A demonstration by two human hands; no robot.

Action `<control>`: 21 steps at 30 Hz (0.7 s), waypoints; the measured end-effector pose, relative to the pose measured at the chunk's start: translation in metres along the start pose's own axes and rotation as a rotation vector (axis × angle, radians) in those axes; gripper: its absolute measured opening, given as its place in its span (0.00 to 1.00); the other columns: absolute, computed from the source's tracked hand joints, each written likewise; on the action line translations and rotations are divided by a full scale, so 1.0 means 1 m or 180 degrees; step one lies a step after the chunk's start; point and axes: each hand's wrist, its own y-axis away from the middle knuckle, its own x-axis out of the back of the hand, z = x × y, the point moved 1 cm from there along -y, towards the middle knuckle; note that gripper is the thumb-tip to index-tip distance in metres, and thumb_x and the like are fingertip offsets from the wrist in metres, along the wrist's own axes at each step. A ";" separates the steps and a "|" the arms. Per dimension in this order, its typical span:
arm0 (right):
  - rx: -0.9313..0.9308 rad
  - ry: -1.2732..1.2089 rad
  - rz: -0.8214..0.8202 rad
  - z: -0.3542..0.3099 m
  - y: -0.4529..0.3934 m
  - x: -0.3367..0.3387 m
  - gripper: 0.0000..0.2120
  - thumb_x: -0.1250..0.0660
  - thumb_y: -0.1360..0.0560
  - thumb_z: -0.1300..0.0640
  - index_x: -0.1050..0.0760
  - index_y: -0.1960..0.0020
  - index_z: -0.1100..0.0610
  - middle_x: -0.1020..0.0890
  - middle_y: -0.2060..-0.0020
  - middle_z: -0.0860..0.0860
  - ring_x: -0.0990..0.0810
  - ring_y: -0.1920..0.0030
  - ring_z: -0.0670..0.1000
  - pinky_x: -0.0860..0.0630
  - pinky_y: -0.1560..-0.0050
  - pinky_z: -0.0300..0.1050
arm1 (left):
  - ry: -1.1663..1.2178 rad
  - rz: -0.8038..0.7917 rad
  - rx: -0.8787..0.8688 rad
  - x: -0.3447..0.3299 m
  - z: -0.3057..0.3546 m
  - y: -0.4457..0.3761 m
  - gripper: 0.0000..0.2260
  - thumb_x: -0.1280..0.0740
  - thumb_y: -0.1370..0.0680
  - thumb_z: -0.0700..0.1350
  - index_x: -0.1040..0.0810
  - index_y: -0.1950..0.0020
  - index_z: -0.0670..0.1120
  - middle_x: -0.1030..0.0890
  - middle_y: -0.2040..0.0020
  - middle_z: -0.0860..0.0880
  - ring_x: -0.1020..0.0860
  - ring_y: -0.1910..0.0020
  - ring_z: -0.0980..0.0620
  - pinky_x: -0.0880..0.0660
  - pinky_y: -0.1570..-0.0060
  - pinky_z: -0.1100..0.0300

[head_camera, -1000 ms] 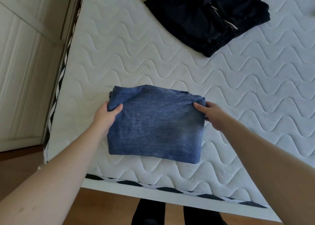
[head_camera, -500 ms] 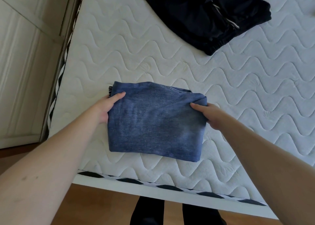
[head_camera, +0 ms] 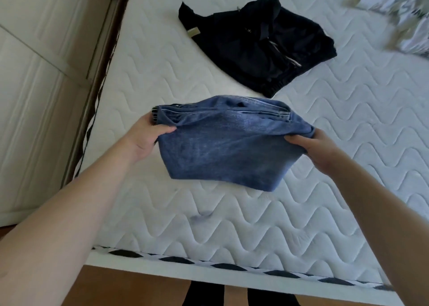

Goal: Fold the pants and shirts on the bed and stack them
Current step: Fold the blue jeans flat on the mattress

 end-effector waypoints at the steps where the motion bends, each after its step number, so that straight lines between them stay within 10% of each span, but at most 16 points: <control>1: 0.0224 0.0105 0.0075 -0.012 0.001 0.006 0.16 0.27 0.27 0.64 0.20 0.41 0.57 0.15 0.47 0.53 0.17 0.44 0.52 0.21 0.47 0.44 | -0.0105 -0.0094 -0.0234 -0.002 0.015 0.000 0.19 0.29 0.30 0.30 0.21 0.42 0.46 0.16 0.46 0.49 0.19 0.46 0.54 0.23 0.48 0.62; 9: 0.1227 0.1215 0.0901 -0.007 0.020 0.018 0.35 0.23 0.35 0.73 0.24 0.53 0.32 0.23 0.47 0.57 0.23 0.51 0.49 0.27 0.48 0.42 | -0.0273 0.0201 -0.0590 -0.010 0.029 -0.002 0.19 0.38 0.27 0.25 0.16 0.59 0.48 0.28 0.34 0.52 0.21 0.46 0.64 0.24 0.54 0.68; 14: 0.0587 0.1343 0.1061 0.094 0.039 -0.008 0.24 0.25 0.36 0.75 0.23 0.51 0.51 0.30 0.37 0.53 0.25 0.38 0.52 0.32 0.40 0.34 | -0.2272 0.0225 -0.0872 -0.003 -0.081 0.021 0.21 0.26 0.31 0.29 0.19 0.57 0.57 0.29 0.33 0.46 0.30 0.34 0.50 0.38 0.32 0.63; 18: 0.0125 0.1434 0.0938 0.162 0.063 -0.021 0.25 0.29 0.38 0.80 0.22 0.50 0.55 0.28 0.40 0.56 0.25 0.39 0.60 0.27 0.36 0.54 | -0.2254 0.0361 -0.0847 -0.006 -0.164 0.047 0.24 0.23 0.35 0.29 0.18 0.55 0.58 0.25 0.38 0.49 0.27 0.38 0.61 0.36 0.35 0.70; 21: -0.0079 0.1467 0.0880 0.176 0.074 -0.018 0.29 0.38 0.34 0.81 0.22 0.50 0.49 0.29 0.40 0.53 0.26 0.38 0.56 0.24 0.44 0.41 | -0.2160 0.0495 -0.0553 -0.009 -0.189 0.054 0.34 0.33 0.34 0.23 0.20 0.50 0.64 0.21 0.42 0.54 0.23 0.41 0.55 0.30 0.40 0.68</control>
